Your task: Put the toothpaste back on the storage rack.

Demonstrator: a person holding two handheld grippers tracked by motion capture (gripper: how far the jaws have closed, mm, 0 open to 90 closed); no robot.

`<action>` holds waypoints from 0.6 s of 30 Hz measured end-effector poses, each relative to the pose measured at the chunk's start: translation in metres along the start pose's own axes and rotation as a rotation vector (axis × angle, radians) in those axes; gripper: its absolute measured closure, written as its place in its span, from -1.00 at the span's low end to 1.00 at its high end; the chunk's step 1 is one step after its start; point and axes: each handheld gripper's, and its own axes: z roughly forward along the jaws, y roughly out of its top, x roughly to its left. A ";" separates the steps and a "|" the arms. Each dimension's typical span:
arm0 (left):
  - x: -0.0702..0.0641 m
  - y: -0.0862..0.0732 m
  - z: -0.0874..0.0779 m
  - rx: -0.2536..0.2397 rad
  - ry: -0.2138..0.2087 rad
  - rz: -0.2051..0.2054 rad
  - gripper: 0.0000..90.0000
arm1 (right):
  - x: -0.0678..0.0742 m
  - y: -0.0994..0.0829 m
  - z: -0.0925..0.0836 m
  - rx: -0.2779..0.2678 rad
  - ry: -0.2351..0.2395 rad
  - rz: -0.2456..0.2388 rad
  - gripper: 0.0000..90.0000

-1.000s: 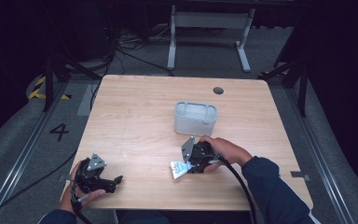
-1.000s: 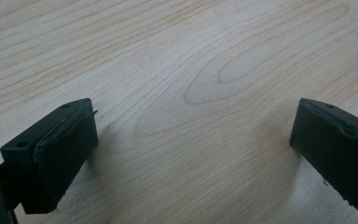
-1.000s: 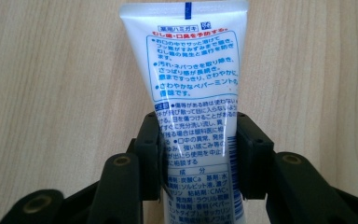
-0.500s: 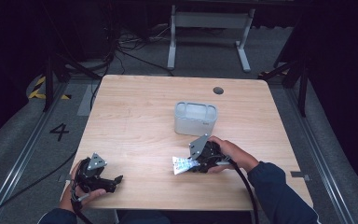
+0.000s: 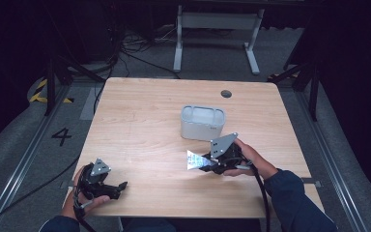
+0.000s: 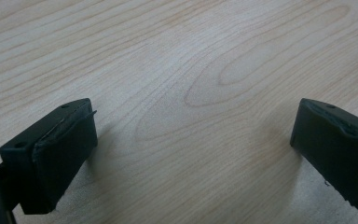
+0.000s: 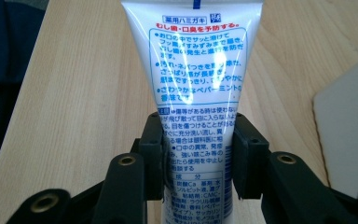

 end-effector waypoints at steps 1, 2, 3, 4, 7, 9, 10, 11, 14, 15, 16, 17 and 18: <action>0.000 0.000 0.000 0.001 0.000 0.000 -0.98 | 0.000 -0.001 -0.002 -0.007 -0.006 0.004 0.40; 0.000 0.000 0.000 0.001 0.000 0.000 -0.98 | 0.000 -0.001 -0.003 -0.018 -0.014 0.006 0.40; 0.000 0.000 0.000 0.001 0.001 0.002 -0.98 | 0.000 -0.002 -0.005 -0.027 -0.021 0.011 0.40; 0.000 0.000 0.000 0.001 0.001 0.002 -0.98 | 0.000 -0.002 -0.005 -0.027 -0.021 0.011 0.40; 0.000 0.000 0.000 0.001 0.001 0.002 -0.98 | 0.001 -0.003 -0.009 -0.048 -0.036 0.021 0.40; 0.000 0.000 0.000 0.001 0.000 0.001 -0.98 | 0.001 -0.003 -0.013 -0.071 -0.050 0.027 0.40; 0.000 0.000 0.000 0.001 0.000 0.000 -0.98 | 0.001 -0.003 -0.014 -0.080 -0.058 0.031 0.40; 0.000 0.000 0.000 0.001 0.001 0.002 -0.98 | 0.001 -0.003 -0.017 -0.098 -0.076 0.035 0.40; 0.000 0.000 0.000 0.001 0.001 0.002 -0.98 | 0.001 -0.002 -0.020 -0.111 -0.092 0.041 0.41; 0.000 0.000 0.000 0.001 -0.001 0.000 -0.98 | 0.002 -0.002 -0.020 -0.117 -0.101 0.043 0.41; 0.000 0.000 0.000 0.001 -0.001 0.000 -0.98 | 0.002 -0.001 -0.021 -0.121 -0.106 0.043 0.41; 0.000 0.000 0.000 0.001 0.001 0.002 -0.98 | 0.002 -0.001 -0.021 -0.127 -0.111 0.048 0.41; 0.000 0.000 0.000 0.001 0.000 0.001 -0.98 | 0.002 0.000 -0.022 -0.137 -0.119 0.048 0.41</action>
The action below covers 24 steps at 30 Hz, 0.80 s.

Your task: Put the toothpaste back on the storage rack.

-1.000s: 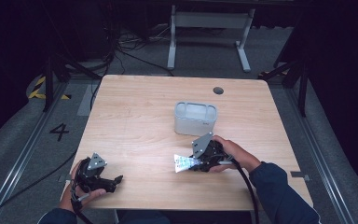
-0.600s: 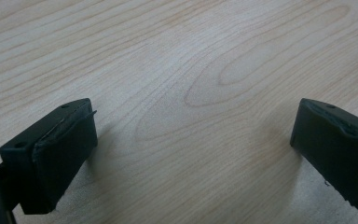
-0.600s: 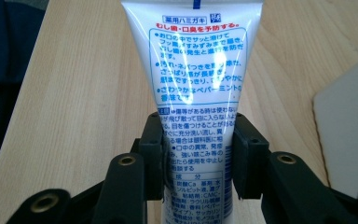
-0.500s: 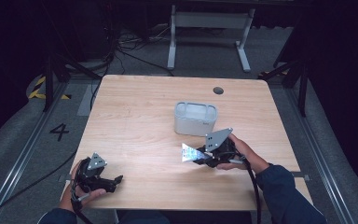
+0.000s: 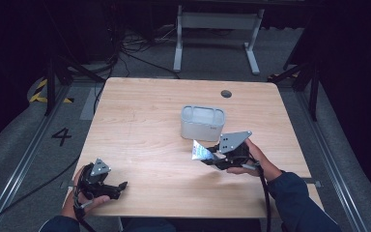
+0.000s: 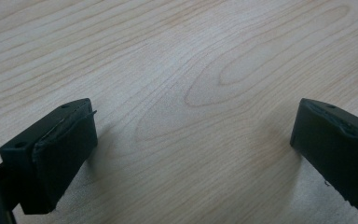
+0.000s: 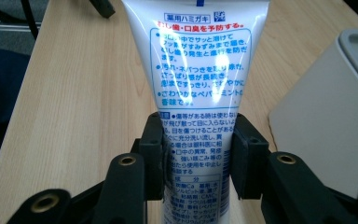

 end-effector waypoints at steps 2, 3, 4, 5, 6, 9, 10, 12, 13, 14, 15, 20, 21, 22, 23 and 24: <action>0.000 0.000 0.000 -0.001 0.000 -0.002 -0.98 | 0.001 0.002 -0.002 -0.021 -0.013 0.009 0.40; 0.000 0.000 0.000 0.000 0.001 0.002 -0.98 | 0.001 0.002 -0.003 -0.028 -0.015 0.010 0.41; 0.000 0.000 0.000 0.000 0.001 0.002 -0.98 | 0.001 0.002 -0.003 -0.028 -0.015 0.010 0.41; 0.000 0.000 0.000 -0.001 0.001 0.000 -0.98 | 0.001 0.003 -0.004 -0.040 -0.022 0.009 0.40; 0.000 0.000 0.000 0.000 0.001 0.001 -0.98 | 0.001 0.004 -0.006 -0.054 -0.028 0.015 0.41; 0.000 0.000 0.000 0.000 0.000 0.000 -0.98 | 0.000 0.006 -0.010 -0.081 -0.040 0.027 0.40; 0.000 0.000 0.000 0.000 0.001 0.001 -0.98 | 0.000 0.007 -0.011 -0.089 -0.050 0.028 0.40; 0.000 0.000 0.000 0.000 0.000 0.000 -0.98 | 0.000 0.008 -0.012 -0.094 -0.064 0.030 0.40; 0.000 0.000 0.000 0.000 0.000 0.000 -0.98 | -0.001 0.008 -0.013 -0.097 -0.066 0.036 0.40; 0.000 0.000 0.000 0.000 0.001 0.000 -0.98 | -0.001 0.008 -0.014 -0.101 -0.074 0.036 0.40; 0.000 0.000 0.000 0.000 0.000 0.000 -0.98 | -0.001 0.008 -0.014 -0.104 -0.077 0.040 0.40; 0.000 0.000 0.000 -0.002 0.001 -0.001 -0.98 | -0.003 0.010 -0.017 -0.129 -0.100 0.057 0.40; 0.000 0.000 0.000 0.000 -0.001 -0.001 -0.98 | -0.003 0.011 -0.018 -0.135 -0.106 0.056 0.40; 0.000 0.000 0.000 -0.001 -0.001 -0.002 -0.98 | -0.004 0.012 -0.019 -0.144 -0.115 0.059 0.40; 0.000 0.000 0.000 -0.001 -0.001 -0.002 -0.98 | -0.004 0.012 -0.019 -0.144 -0.115 0.059 0.40; 0.000 0.000 0.000 -0.001 -0.001 -0.001 -0.98 | -0.004 0.013 -0.020 -0.153 -0.122 0.059 0.40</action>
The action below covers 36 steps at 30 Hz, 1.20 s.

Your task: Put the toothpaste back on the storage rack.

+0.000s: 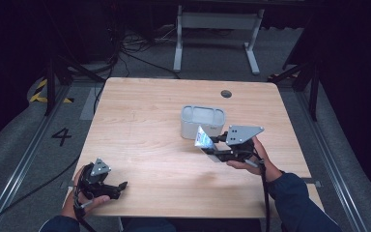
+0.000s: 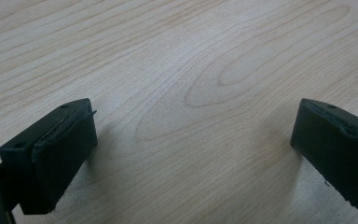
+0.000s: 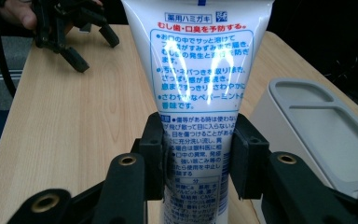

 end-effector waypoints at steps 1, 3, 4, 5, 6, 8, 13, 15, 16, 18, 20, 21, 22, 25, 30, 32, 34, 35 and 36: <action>0.000 0.000 0.000 0.000 0.000 0.000 -0.98 | 0.000 0.001 -0.001 -0.010 -0.007 0.001 0.41; 0.000 0.000 0.000 0.000 0.000 0.000 -0.98 | -0.001 0.004 -0.003 -0.027 -0.023 0.006 0.41; 0.000 0.000 0.000 0.000 0.000 0.000 -0.98 | -0.002 0.005 -0.005 -0.037 -0.030 0.012 0.41; 0.000 0.000 0.000 -0.001 0.001 0.001 -0.98 | -0.003 0.006 -0.006 -0.044 -0.036 0.014 0.41; 0.000 0.000 0.000 0.000 0.000 0.000 -0.98 | -0.004 0.008 -0.008 -0.057 -0.048 0.019 0.41; 0.000 0.000 0.000 0.000 0.000 0.000 -0.98 | -0.006 0.011 -0.011 -0.077 -0.073 0.028 0.41; 0.000 0.000 0.000 0.000 0.001 -0.001 -0.98 | -0.014 0.019 -0.015 -0.111 -0.116 0.046 0.41; 0.000 0.000 0.000 0.000 0.001 -0.001 -0.99 | -0.017 0.022 -0.014 -0.120 -0.123 0.052 0.41; 0.000 0.000 0.000 0.000 0.001 -0.001 -0.98 | -0.018 0.024 -0.013 -0.122 -0.133 0.052 0.41; 0.000 0.000 0.000 0.000 0.001 -0.002 -0.99 | -0.020 0.027 -0.011 -0.128 -0.147 0.049 0.41; 0.000 0.000 0.000 0.000 0.001 -0.001 -0.99 | -0.024 0.032 -0.006 -0.137 -0.162 0.050 0.41; 0.000 0.000 0.000 0.000 0.001 -0.001 -0.99 | -0.024 0.032 -0.006 -0.137 -0.162 0.050 0.41; 0.000 0.000 0.000 0.000 0.001 -0.001 -0.98 | -0.025 0.036 -0.002 -0.137 -0.178 0.047 0.41; 0.000 0.000 0.000 0.000 0.001 -0.001 -0.98 | -0.028 0.039 0.000 -0.141 -0.178 0.053 0.41; 0.000 0.000 0.000 0.000 0.001 -0.001 -0.98 | -0.033 0.045 0.004 -0.149 -0.214 0.057 0.41; 0.000 0.000 0.000 0.000 0.001 -0.001 -0.99 | -0.037 0.046 0.005 -0.153 -0.230 0.068 0.41; 0.000 0.000 0.000 0.000 0.001 -0.001 -0.98 | -0.040 0.046 0.006 -0.151 -0.239 0.073 0.41; 0.000 0.000 0.000 0.000 0.001 -0.001 -0.99 | -0.042 0.046 0.007 -0.152 -0.243 0.074 0.42; 0.000 0.000 0.000 0.000 0.001 -0.001 -0.98 | -0.045 0.046 0.008 -0.155 -0.251 0.082 0.42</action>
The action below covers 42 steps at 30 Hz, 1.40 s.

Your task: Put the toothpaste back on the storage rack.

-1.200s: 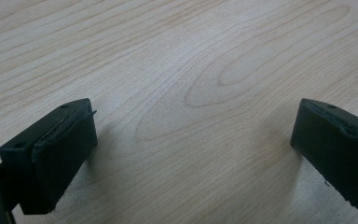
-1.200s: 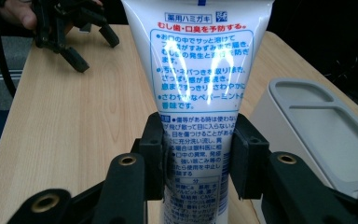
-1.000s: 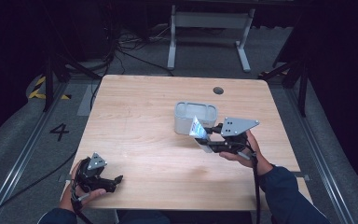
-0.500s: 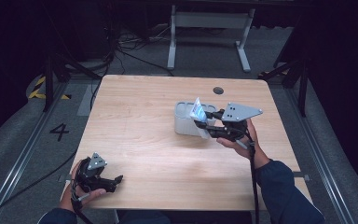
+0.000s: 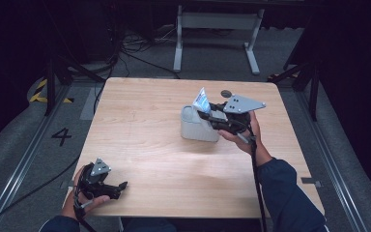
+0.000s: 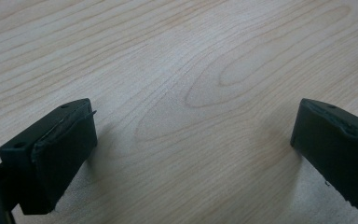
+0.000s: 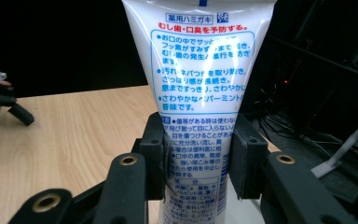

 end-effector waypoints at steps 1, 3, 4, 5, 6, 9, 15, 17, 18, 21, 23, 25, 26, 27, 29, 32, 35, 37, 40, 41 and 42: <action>0.000 0.000 0.000 0.000 0.000 0.000 -0.98 | -0.002 0.000 0.001 0.001 -0.006 0.006 0.42; 0.000 0.000 0.000 0.000 0.000 0.000 -0.98 | -0.005 0.000 0.004 -0.007 -0.017 0.013 0.43; 0.000 0.000 0.000 0.000 0.000 0.000 -0.98 | -0.007 0.001 0.005 -0.009 -0.024 0.017 0.43; 0.000 0.000 0.000 0.000 0.000 0.000 -0.98 | -0.007 0.001 0.005 -0.009 -0.024 0.017 0.43; 0.000 0.000 0.000 0.004 -0.002 0.001 -0.98 | -0.008 0.001 0.007 -0.013 -0.032 0.023 0.43; 0.000 0.000 0.000 0.004 -0.002 0.001 -0.98 | -0.011 0.003 0.012 -0.013 -0.045 0.033 0.43; 0.000 0.000 0.000 0.003 -0.002 -0.001 -0.98 | -0.015 0.000 0.021 -0.005 -0.075 0.047 0.43; 0.000 0.000 0.000 0.003 -0.002 -0.001 -0.98 | -0.018 -0.001 0.024 -0.002 -0.081 0.053 0.43; 0.000 0.000 0.000 0.003 -0.002 -0.002 -0.98 | -0.019 -0.003 0.025 0.003 -0.087 0.059 0.43; 0.000 0.000 0.000 0.003 -0.002 -0.002 -0.98 | -0.022 -0.006 0.027 0.009 -0.097 0.071 0.43; 0.000 0.000 0.000 0.003 -0.002 -0.002 -0.98 | -0.023 -0.009 0.029 0.014 -0.106 0.079 0.43; 0.000 0.000 0.000 0.003 -0.002 -0.002 -0.98 | -0.025 -0.011 0.030 0.016 -0.107 0.085 0.43; 0.000 0.000 0.000 0.003 -0.002 -0.002 -0.98 | -0.026 -0.013 0.031 0.016 -0.114 0.089 0.43; 0.000 0.000 0.000 0.002 -0.002 -0.002 -0.98 | -0.027 -0.014 0.031 0.015 -0.115 0.093 0.43; 0.000 0.000 0.000 0.003 -0.002 -0.002 -0.98 | -0.028 -0.015 0.032 0.018 -0.111 0.100 0.42; 0.000 0.000 0.000 -0.001 0.000 -0.003 -0.98 | -0.028 -0.019 0.035 0.023 -0.113 0.099 0.42; 0.000 0.000 0.000 -0.001 0.000 -0.003 -0.99 | -0.027 -0.022 0.037 0.032 -0.111 0.099 0.42; 0.000 0.000 0.000 -0.001 0.000 -0.003 -0.98 | -0.027 -0.025 0.038 0.043 -0.106 0.095 0.42; 0.000 0.000 0.000 -0.002 0.001 -0.003 -0.98 | -0.026 -0.030 0.038 0.049 -0.103 0.094 0.41; 0.000 0.000 0.000 -0.002 0.001 -0.003 -0.98 | -0.025 -0.031 0.037 0.048 -0.096 0.087 0.41; 0.000 0.000 0.000 -0.001 0.000 -0.003 -0.98 | -0.025 -0.032 0.036 0.051 -0.090 0.086 0.41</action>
